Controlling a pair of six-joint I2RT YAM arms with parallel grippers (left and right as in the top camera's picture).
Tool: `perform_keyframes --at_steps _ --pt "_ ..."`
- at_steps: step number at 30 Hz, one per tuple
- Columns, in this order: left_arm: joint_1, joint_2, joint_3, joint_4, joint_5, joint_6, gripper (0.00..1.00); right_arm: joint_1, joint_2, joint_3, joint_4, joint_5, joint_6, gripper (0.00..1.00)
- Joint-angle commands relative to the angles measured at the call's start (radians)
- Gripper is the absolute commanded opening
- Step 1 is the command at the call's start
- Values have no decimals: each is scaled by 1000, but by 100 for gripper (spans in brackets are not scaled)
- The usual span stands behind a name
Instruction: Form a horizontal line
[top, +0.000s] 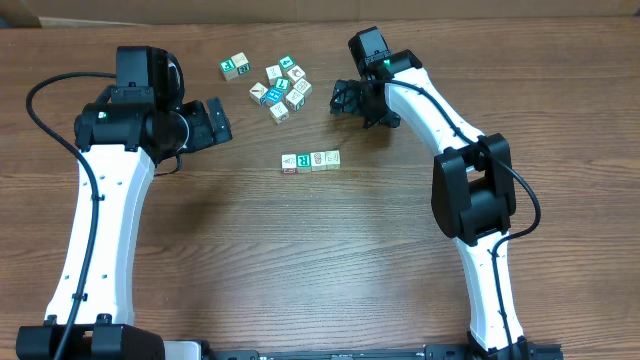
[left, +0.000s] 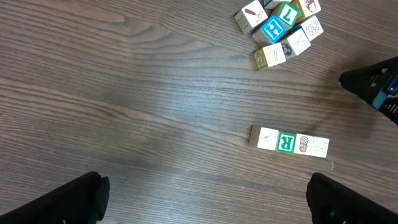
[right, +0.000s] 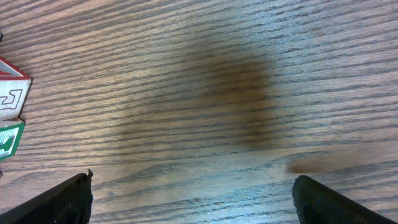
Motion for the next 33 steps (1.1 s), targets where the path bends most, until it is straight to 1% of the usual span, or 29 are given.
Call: perform_keyframes --at_steps 1,10,14,18,21,24,29,33 --pt "-5 8 7 -1 -7 -7 100 -4 7 10 3 9 5 100" --pt "-5 8 7 -3 -8 -6 100 -4 7 10 3 9 5 100" --pt "-5 8 -6 0 -32 -6 99 -4 7 10 3 9 5 100" --pt "-5 6 -56 56 -41 -6 100 -4 7 10 3 9 5 100" --pt "-5 -8 -140 174 -27 -6 100 -4 7 10 3 9 5 100" --pt "-5 -32 -245 339 4 -5 99 -4 7 10 3 9 5 100" --pt "-5 -105 -468 687 85 36 100 -4 7 10 3 9 5 100" --pt "-5 -164 -656 946 123 42 99 -4 7 10 3 9 5 100"
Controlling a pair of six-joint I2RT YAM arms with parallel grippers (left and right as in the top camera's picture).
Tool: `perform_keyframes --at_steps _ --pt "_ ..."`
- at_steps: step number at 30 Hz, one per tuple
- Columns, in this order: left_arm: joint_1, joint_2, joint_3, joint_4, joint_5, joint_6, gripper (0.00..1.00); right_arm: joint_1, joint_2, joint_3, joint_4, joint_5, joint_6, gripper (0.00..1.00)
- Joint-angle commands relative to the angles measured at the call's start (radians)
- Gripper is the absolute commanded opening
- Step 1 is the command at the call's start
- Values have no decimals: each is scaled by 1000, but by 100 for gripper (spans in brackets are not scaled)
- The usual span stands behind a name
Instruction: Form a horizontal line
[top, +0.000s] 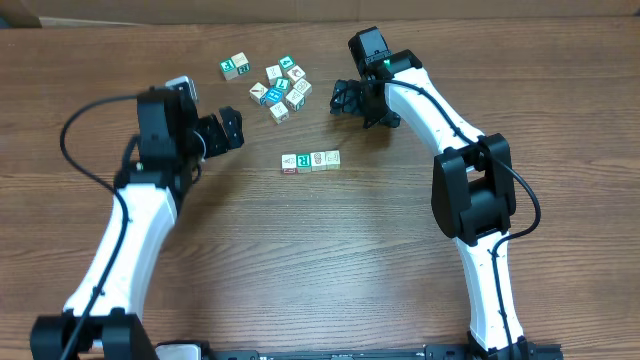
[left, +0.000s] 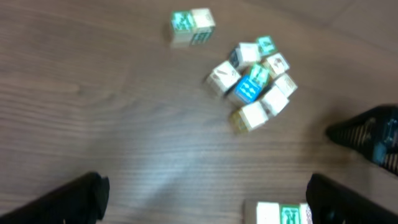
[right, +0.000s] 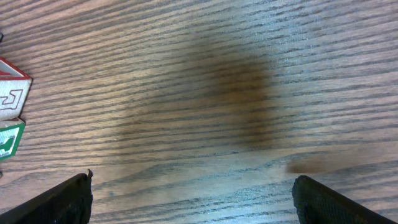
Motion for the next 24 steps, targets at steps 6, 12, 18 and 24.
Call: perform_keyframes --at_steps 6,12,18,24 --pt "-5 -148 -351 439 79 31 100 -4 7 10 2 10 5 100" --pt "-5 -243 -580 662 -2 31 100 -4 7 10 2 10 5 100" --pt "-5 -303 -760 822 -57 30 100 -4 7 10 2 10 5 100" --pt "-5 -377 -868 846 -70 31 100 -4 7 10 2 10 5 100"
